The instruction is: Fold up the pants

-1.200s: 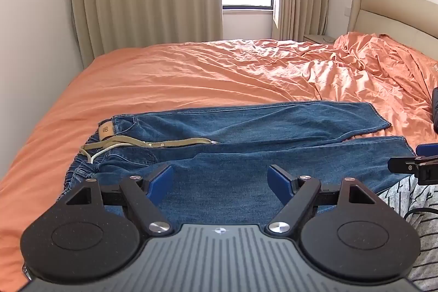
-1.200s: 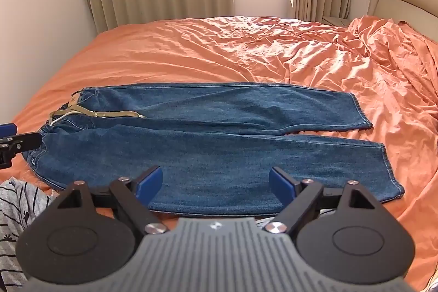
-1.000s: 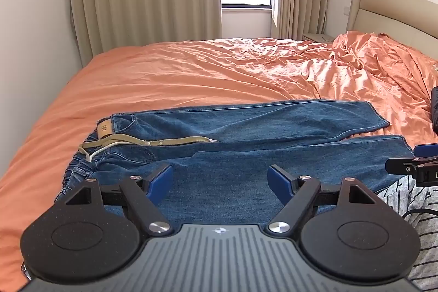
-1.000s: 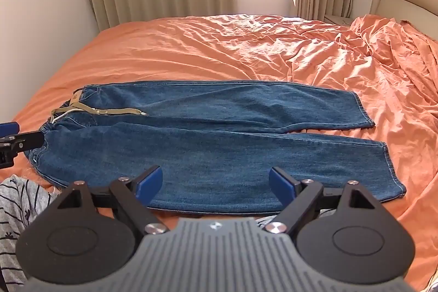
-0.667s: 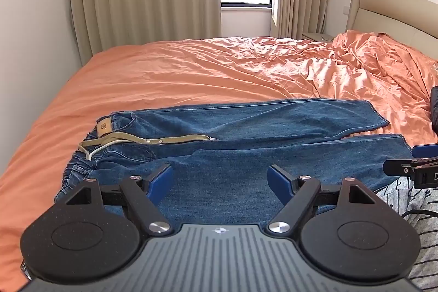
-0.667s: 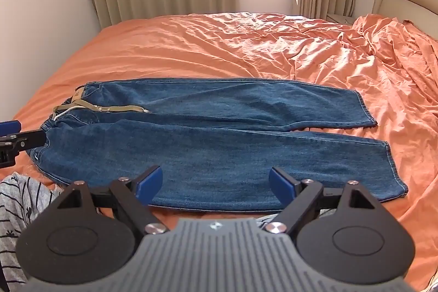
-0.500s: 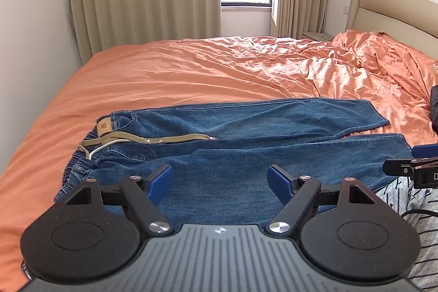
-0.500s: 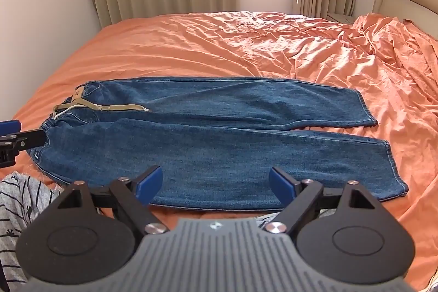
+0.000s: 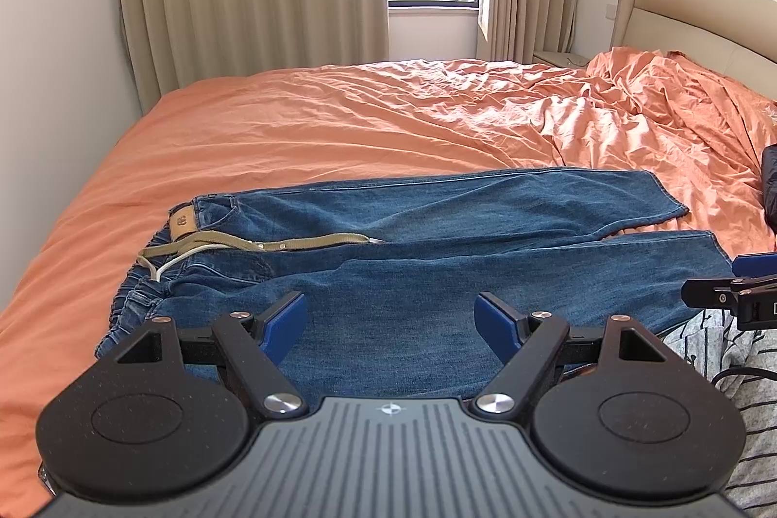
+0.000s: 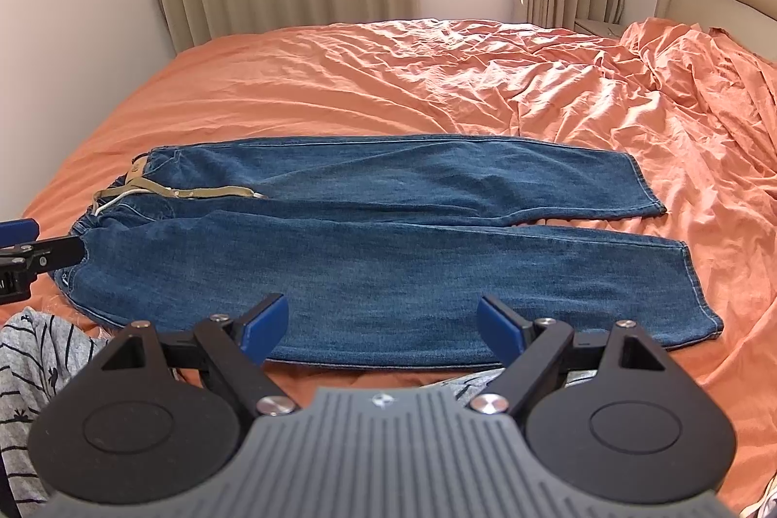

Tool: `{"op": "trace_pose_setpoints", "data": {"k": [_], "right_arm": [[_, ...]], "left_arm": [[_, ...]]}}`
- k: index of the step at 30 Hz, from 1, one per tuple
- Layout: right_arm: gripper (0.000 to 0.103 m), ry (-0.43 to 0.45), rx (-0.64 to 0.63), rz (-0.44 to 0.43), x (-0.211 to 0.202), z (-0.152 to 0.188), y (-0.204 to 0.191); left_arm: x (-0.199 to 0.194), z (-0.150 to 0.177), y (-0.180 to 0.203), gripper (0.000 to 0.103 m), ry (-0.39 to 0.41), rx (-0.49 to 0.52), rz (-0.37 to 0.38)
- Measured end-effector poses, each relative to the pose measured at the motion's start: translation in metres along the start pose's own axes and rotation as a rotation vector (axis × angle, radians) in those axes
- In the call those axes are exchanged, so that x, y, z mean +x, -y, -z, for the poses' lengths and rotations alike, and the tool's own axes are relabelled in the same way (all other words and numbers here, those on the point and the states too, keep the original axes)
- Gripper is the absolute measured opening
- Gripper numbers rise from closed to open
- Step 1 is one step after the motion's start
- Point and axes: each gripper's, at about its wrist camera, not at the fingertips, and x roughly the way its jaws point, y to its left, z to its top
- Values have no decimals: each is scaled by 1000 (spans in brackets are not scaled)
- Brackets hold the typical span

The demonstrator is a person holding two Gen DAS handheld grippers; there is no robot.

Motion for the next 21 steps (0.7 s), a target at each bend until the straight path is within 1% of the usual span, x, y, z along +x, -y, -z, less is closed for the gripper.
{"op": "trace_pose_setpoints", "data": {"k": [21], "right_arm": [[81, -8, 30, 31, -5, 1, -3]], "left_arm": [[0, -5, 8, 92, -24, 24, 14]]}}
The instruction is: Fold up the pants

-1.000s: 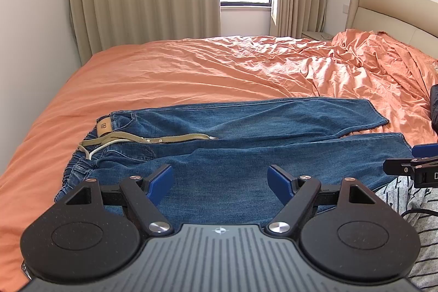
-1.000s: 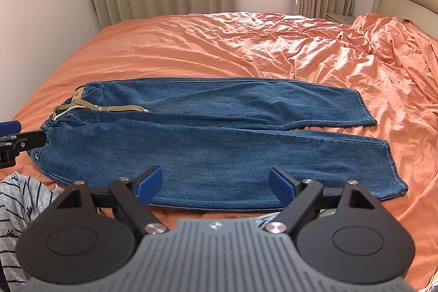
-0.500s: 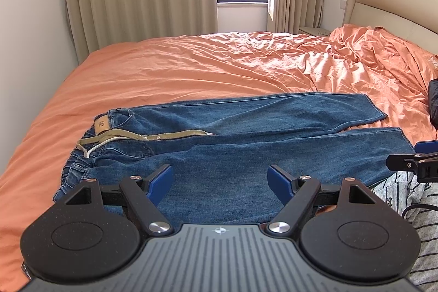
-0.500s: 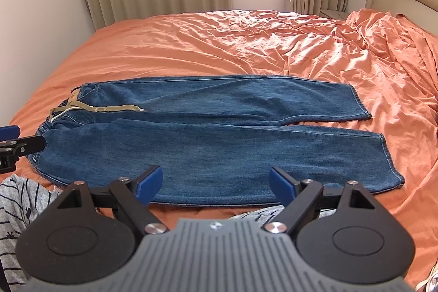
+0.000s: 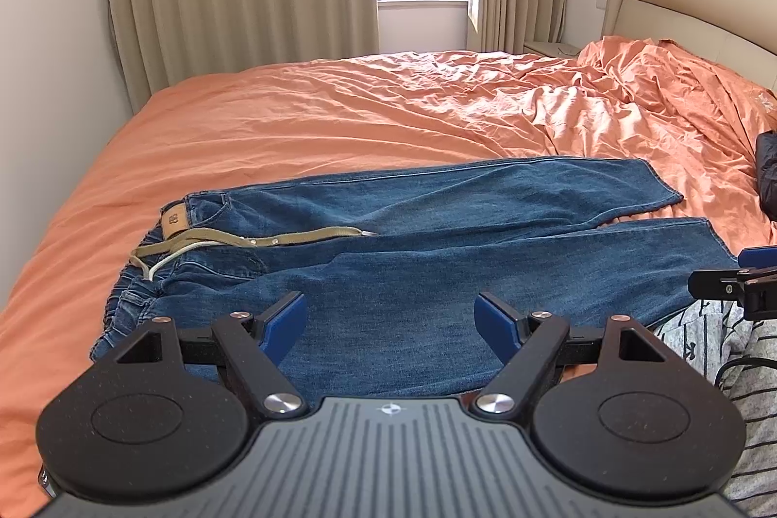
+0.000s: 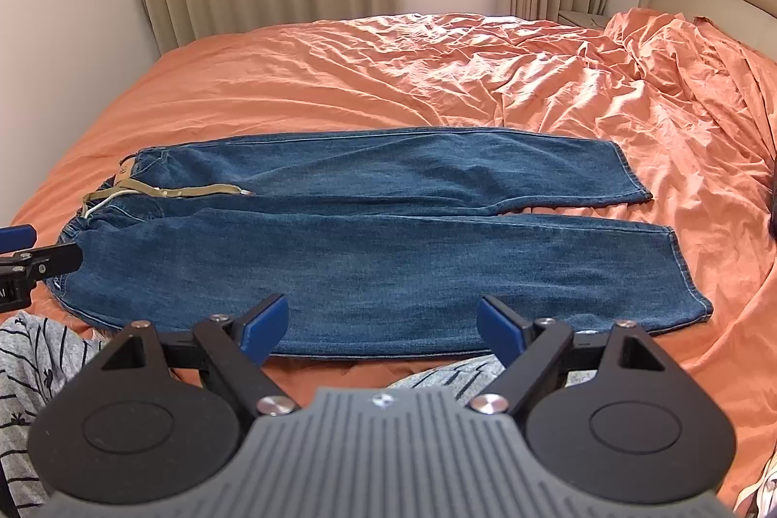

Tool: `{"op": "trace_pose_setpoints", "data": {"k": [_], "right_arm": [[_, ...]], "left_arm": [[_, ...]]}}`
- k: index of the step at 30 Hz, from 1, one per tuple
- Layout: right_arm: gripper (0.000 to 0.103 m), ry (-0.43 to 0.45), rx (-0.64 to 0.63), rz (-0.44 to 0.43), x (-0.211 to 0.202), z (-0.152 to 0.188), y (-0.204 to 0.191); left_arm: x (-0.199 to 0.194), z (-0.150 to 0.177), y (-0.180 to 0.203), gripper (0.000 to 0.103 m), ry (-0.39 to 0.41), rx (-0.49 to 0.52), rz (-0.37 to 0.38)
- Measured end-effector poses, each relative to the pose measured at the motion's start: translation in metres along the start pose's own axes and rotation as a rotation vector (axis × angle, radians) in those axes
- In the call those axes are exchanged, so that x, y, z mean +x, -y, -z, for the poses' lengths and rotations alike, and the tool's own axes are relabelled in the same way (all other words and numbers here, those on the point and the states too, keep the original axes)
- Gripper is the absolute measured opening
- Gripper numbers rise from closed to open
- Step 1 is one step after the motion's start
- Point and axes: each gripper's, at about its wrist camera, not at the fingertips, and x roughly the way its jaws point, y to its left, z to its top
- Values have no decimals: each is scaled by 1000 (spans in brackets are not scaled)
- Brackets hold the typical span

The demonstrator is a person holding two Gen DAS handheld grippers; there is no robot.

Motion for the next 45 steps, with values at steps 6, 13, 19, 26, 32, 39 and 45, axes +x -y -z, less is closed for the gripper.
{"op": "trace_pose_setpoints", "data": {"k": [6, 13, 19, 26, 32, 39, 45], "right_arm": [[81, 2, 2, 2, -1, 0, 0], [81, 0, 4, 6, -3, 0, 1], [81, 5, 8, 28, -6, 2, 4], [81, 9, 9, 49, -8, 2, 7], [81, 15, 4, 53, -11, 4, 6], [81, 20, 1, 56, -13, 5, 5], [81, 28, -11, 52, -7, 4, 6]], "left_arm": [[3, 0, -2, 92, 0, -2, 0], [2, -1, 1, 92, 1, 1, 1], [1, -2, 2, 92, 1, 2, 1], [1, -3, 5, 92, 2, 3, -1], [0, -4, 5, 92, 3, 3, 0], [-1, -5, 6, 92, 2, 3, -2], [6, -10, -15, 92, 3, 7, -11]]}}
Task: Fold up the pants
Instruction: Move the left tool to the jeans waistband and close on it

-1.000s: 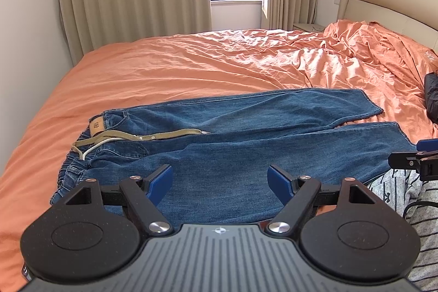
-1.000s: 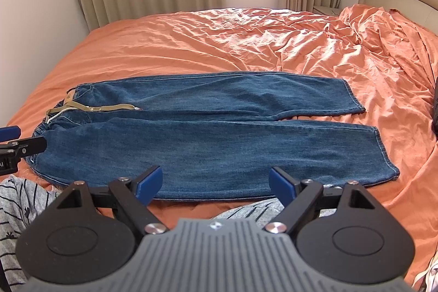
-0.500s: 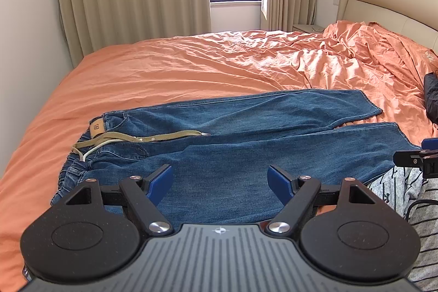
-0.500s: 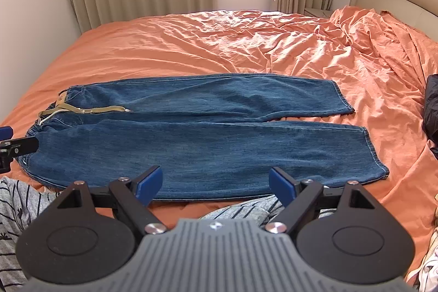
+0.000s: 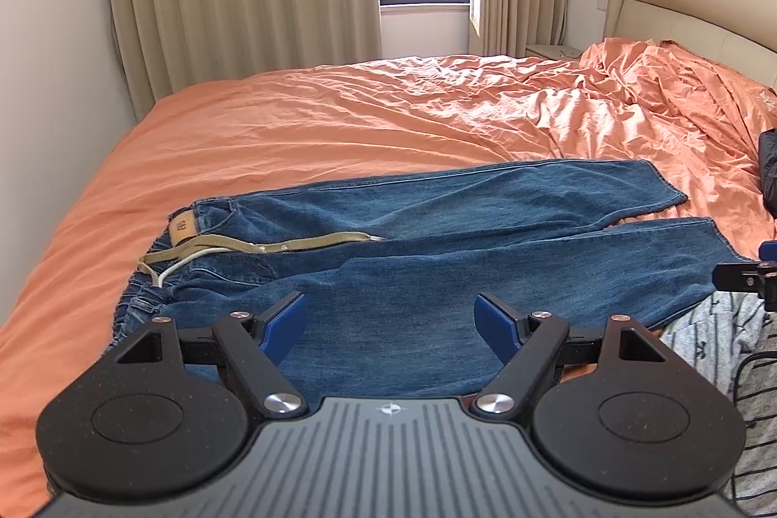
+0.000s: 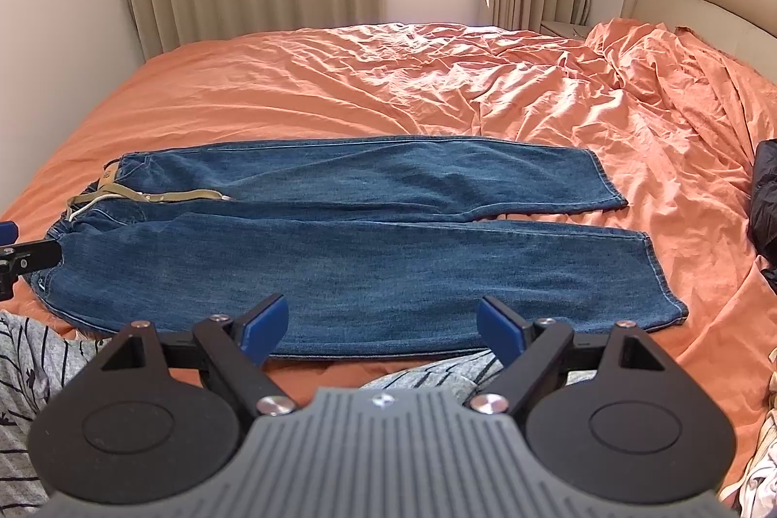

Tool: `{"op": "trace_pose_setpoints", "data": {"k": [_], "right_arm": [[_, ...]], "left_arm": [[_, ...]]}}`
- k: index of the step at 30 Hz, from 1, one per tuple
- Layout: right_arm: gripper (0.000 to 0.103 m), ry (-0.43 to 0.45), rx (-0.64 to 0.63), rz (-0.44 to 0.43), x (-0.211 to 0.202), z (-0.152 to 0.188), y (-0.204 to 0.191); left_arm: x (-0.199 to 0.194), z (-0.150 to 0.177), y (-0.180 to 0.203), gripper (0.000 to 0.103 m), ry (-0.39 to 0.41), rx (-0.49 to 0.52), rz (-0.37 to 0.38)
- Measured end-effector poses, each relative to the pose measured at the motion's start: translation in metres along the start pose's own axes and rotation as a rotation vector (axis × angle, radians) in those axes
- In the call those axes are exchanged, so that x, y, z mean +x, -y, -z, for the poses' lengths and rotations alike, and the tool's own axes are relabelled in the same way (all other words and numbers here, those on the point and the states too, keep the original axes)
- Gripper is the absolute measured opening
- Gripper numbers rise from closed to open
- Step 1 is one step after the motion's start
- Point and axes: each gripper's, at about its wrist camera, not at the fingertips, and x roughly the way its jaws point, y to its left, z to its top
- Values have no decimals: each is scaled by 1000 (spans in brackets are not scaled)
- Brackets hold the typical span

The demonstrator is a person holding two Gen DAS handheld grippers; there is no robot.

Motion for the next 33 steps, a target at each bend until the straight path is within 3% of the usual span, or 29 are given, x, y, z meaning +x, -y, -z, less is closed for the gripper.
{"op": "trace_pose_setpoints", "data": {"k": [8, 13, 15, 19, 26, 33], "right_arm": [[81, 51, 0, -9, 40, -10, 17], [81, 66, 25, -24, 84, -19, 31], [81, 52, 57, -36, 105, -21, 36], [68, 33, 90, -49, 142, -23, 40], [66, -30, 128, -54, 189, -23, 40], [66, -79, 213, -53, 218, -20, 48]], "left_arm": [[17, -11, -96, 82, 17, -83, -31], [47, -12, -158, 80, -44, -136, -3], [64, -9, -185, 74, -70, -161, 11], [104, 3, -237, 66, -107, -219, 15], [183, 27, -320, 73, -187, -450, 119], [237, 46, -361, 70, -193, -621, 338]]}}
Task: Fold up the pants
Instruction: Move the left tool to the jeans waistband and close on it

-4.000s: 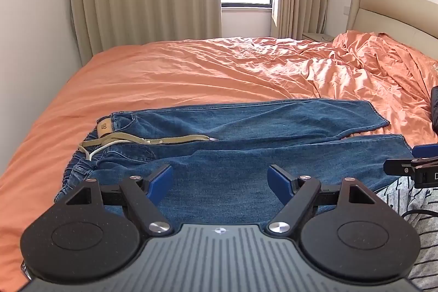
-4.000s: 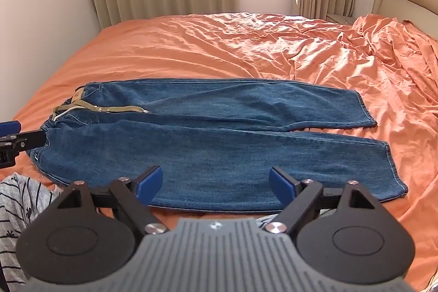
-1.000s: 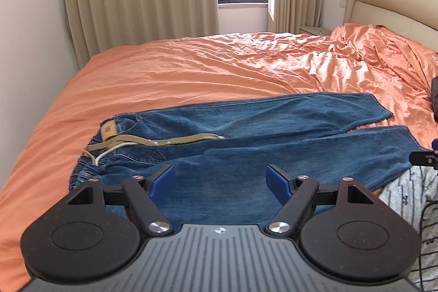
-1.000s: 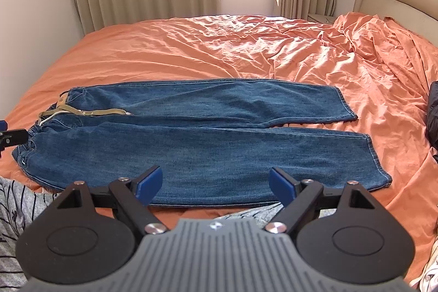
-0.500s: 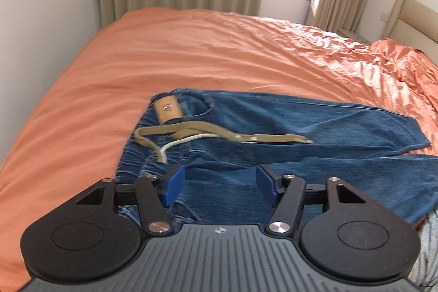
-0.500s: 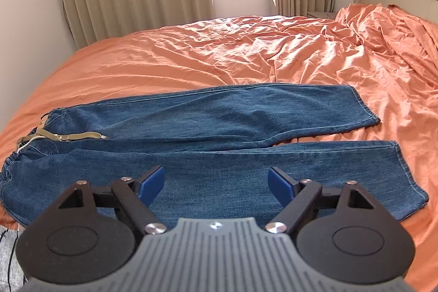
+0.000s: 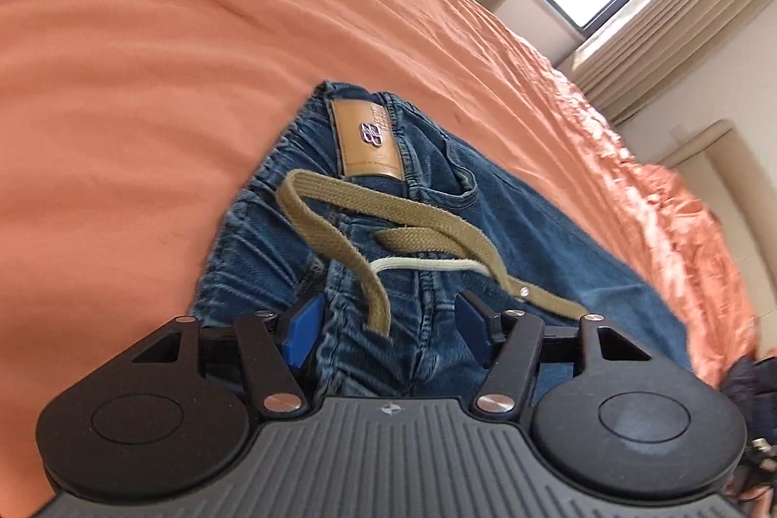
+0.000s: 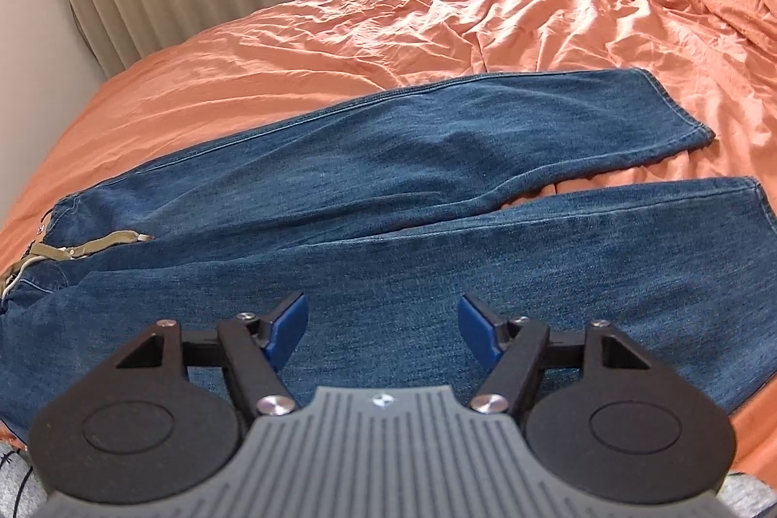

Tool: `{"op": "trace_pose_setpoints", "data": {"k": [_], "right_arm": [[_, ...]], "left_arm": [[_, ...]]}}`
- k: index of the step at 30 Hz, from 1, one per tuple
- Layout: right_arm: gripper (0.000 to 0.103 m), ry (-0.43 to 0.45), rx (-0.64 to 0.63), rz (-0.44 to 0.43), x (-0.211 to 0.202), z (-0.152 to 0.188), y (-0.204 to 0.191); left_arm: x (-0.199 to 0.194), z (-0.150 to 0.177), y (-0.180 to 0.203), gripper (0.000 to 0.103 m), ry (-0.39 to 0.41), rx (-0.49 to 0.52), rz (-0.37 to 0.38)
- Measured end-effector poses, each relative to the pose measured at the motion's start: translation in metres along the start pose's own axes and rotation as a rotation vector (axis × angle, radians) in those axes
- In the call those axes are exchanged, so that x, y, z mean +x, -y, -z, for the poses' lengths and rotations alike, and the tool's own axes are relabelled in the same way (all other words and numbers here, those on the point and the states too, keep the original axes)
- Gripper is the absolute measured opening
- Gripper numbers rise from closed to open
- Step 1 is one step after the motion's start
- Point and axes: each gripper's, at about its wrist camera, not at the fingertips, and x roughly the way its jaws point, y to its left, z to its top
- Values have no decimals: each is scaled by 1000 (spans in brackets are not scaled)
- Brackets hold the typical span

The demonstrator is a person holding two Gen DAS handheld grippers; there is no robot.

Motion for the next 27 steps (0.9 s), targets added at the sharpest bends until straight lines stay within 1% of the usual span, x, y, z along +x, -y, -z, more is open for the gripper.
{"op": "trace_pose_setpoints", "data": {"k": [1, 2, 3, 5, 6, 7, 8, 9, 11, 14, 15, 16, 17, 19, 21, 22, 23, 24, 25, 26, 27], "right_arm": [[66, -2, 4, 5, 3, 0, -1], [66, -2, 2, 9, 5, 0, -2], [66, -2, -2, 11, 7, 0, -3], [66, -5, -17, 19, 10, 1, -7], [66, -8, -28, 26, 10, 2, -9], [67, -9, -37, 32, 10, 2, -11], [67, -10, -43, 37, 9, 3, -12], [67, -9, -49, 39, 9, 3, -12], [67, -10, -52, 42, 8, 4, -12], [67, -9, -44, 42, 6, 4, -10], [67, -6, -41, 41, 5, 5, -10], [67, -4, -40, 42, 4, 5, -9], [67, -1, -37, 43, 2, 5, -9], [67, 8, -29, 44, -1, 6, -8], [67, 17, -19, 45, -5, 7, -7], [67, 22, -13, 46, -8, 7, -6], [67, 25, -7, 46, -11, 8, -5], [67, 29, 2, 47, -14, 7, -4], [67, 32, 11, 50, -17, 7, -3], [67, 35, 24, 53, -21, 6, -2], [67, 37, 37, 56, -24, 5, 0]], "left_arm": [[6, -2, -5, 68, -15, -17, 16], [13, -4, -9, 66, -31, -25, 15], [19, -5, -12, 61, -42, -27, 8], [27, -5, -18, 55, -41, -46, 13], [28, -4, -18, 49, -31, -55, 19], [25, -4, -17, 39, -12, -51, 16], [21, -3, -14, 15, 18, -36, -22], [16, -1, -9, 12, 45, -23, -38], [-2, 4, 12, 8, 128, 43, -42], [-39, 10, 56, 6, 251, 161, -100], [-51, 12, 68, 6, 281, 192, -127], [-60, 12, 78, 6, 302, 221, -170], [-65, 11, 84, 5, 302, 245, -224], [-58, 9, 79, 5, 249, 270, -321], [-36, 10, 64, 4, 188, 288, -425], [-23, 11, 54, 4, 153, 281, -456], [-10, 12, 46, 1, 138, 281, -539], [2, 13, 39, 1, 122, 310, -598], [12, 14, 27, 1, 93, 293, -611], [17, 14, 17, 1, 75, 240, -594], [18, 15, 15, 1, 83, 221, -588]]}}
